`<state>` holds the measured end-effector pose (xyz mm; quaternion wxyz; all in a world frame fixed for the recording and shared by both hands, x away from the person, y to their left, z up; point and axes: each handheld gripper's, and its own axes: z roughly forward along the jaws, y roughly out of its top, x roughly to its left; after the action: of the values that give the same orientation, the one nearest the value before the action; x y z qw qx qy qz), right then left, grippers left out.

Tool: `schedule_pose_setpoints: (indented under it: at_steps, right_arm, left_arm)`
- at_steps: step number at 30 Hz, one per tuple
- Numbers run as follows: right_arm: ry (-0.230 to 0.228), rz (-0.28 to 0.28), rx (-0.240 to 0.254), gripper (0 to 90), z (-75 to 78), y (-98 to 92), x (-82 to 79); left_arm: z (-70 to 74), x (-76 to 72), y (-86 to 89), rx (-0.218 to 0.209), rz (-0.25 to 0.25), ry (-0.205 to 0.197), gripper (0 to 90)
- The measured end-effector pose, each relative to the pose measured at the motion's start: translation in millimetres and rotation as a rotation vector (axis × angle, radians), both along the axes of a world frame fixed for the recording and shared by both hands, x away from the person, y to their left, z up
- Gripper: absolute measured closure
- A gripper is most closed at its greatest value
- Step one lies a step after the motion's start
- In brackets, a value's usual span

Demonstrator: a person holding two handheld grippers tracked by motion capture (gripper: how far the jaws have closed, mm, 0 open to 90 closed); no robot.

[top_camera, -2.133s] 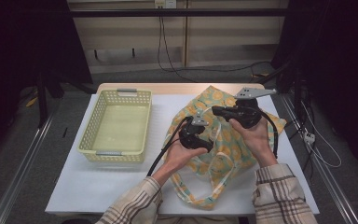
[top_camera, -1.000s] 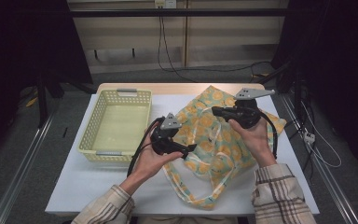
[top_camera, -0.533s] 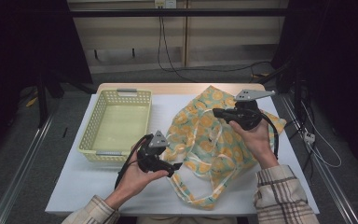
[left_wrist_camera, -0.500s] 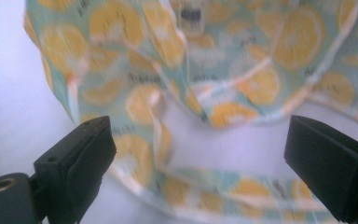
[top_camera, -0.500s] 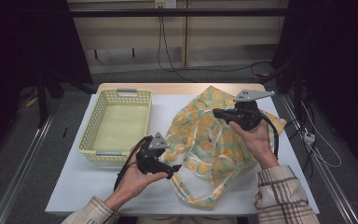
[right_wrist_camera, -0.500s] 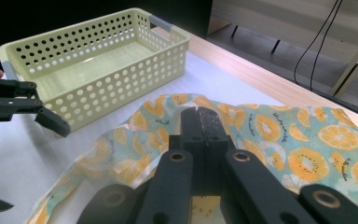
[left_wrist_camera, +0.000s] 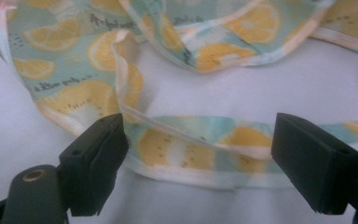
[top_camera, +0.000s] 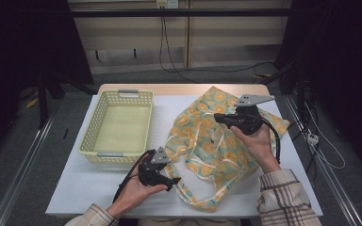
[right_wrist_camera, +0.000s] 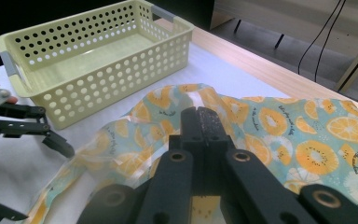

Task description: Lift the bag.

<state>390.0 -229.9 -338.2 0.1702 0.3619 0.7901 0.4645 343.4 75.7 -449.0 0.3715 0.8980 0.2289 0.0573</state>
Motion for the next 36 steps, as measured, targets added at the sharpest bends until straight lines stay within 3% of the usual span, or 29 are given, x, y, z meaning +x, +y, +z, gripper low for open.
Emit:
schedule_pose_setpoints:
  at_steps: [3,5,7,15,19,23,24,26,30,36]
  right_arm:
    - [0.001,0.002,-0.004,90.0,-0.8,1.0,0.6]
    - [0.0,0.003,-0.003,90.0,-0.8,0.7,0.7]
    - [0.0,-0.001,-0.002,90.0,-1.0,0.1,0.8]
    - [0.003,0.0,-0.005,90.0,-1.8,0.5,1.4]
    - [0.008,0.0,-0.007,90.0,-3.6,1.3,2.4]
    - [0.012,0.004,-0.009,90.0,-5.2,2.4,3.0]
    - [0.012,0.004,-0.009,90.0,-5.4,2.5,3.1]
    - [0.012,0.004,-0.009,90.0,-5.4,2.2,3.3]
    - [0.004,-0.004,-0.003,90.0,-2.8,-0.7,2.5]
    - [-0.001,-0.017,0.01,90.0,-0.6,-5.4,4.3]
  left_arm:
    - [-6.4,4.7,-3.1,0.032,0.015,-0.005,18.5]
    - [-10.8,8.1,-4.0,0.029,0.018,0.016,18.0]
    - [-11.8,10.0,-4.5,0.022,0.035,0.002,19.0]
    - [-8.5,9.2,-7.1,0.017,0.04,0.002,49.3]
    - [-10.5,19.2,-1.3,-0.025,0.053,0.036,69.9]
    - [-8.1,17.2,-4.0,0.006,0.066,0.023,78.2]
    - [-8.0,15.8,-4.6,-0.004,0.06,0.031,82.3]
    - [-6.3,11.9,-7.3,0.026,0.051,-0.004,89.2]
    - [1.7,9.6,-4.3,-0.03,0.049,0.001,90.0]
    - [25.5,7.4,4.3,-0.136,0.078,-0.041,90.0]
